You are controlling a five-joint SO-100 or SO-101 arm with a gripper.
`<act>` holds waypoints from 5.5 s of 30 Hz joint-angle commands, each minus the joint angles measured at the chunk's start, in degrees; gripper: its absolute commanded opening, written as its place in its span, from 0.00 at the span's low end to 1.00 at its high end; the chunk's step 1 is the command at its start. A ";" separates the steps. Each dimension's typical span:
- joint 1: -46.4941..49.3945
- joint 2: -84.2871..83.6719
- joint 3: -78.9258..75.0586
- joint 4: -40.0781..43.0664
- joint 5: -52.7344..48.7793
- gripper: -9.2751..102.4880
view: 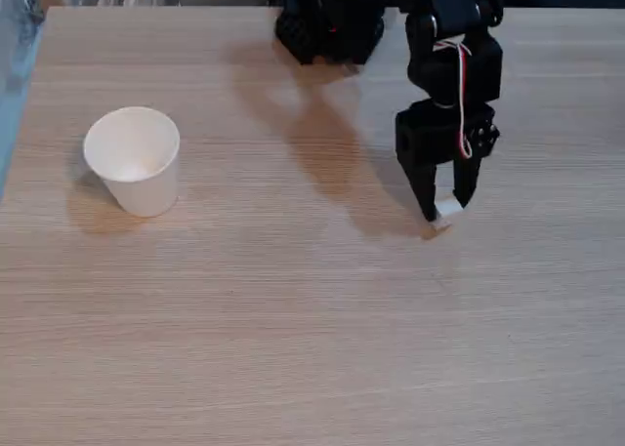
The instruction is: Grasp a block and put it in the bin.
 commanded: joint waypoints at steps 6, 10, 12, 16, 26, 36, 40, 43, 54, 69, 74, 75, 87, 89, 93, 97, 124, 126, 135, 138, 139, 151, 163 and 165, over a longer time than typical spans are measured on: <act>5.71 10.90 0.00 2.46 -4.57 0.11; 11.16 14.59 0.26 3.43 -5.27 0.11; 14.85 16.26 0.26 4.13 -5.80 0.11; 23.55 19.78 0.26 5.01 -8.88 0.11; 44.65 26.37 1.67 5.80 -13.80 0.11; 54.76 34.19 7.91 3.78 -13.80 0.11; 56.43 35.95 9.93 3.34 -13.89 0.11; 57.13 36.30 10.99 1.67 -14.06 0.11; 57.39 27.95 6.68 -2.64 -13.45 0.11; 60.91 21.45 1.58 -4.57 -13.89 0.11; 61.70 20.74 1.23 -4.39 -13.97 0.11; 61.70 20.74 1.32 -4.31 -13.97 0.11; 62.05 21.09 2.46 -3.43 -13.36 0.30; 62.14 21.27 2.64 -3.34 -13.45 0.32; 62.23 21.36 2.81 -3.34 -13.71 0.34; 62.05 21.45 2.81 -3.43 -13.80 0.34; 30.23 40.61 14.94 3.69 -5.54 0.08; 27.86 42.28 16.44 5.80 -4.92 0.08; 20.13 53.35 28.65 9.76 -7.56 0.08; 18.19 58.45 34.10 10.46 -8.88 0.08; 17.75 60.03 35.77 10.81 -9.23 0.08; 15.64 76.73 50.98 18.19 -11.87 0.08; 11.78 74.53 51.15 25.58 -5.01 0.08; 10.99 74.00 51.24 27.16 -4.31 0.08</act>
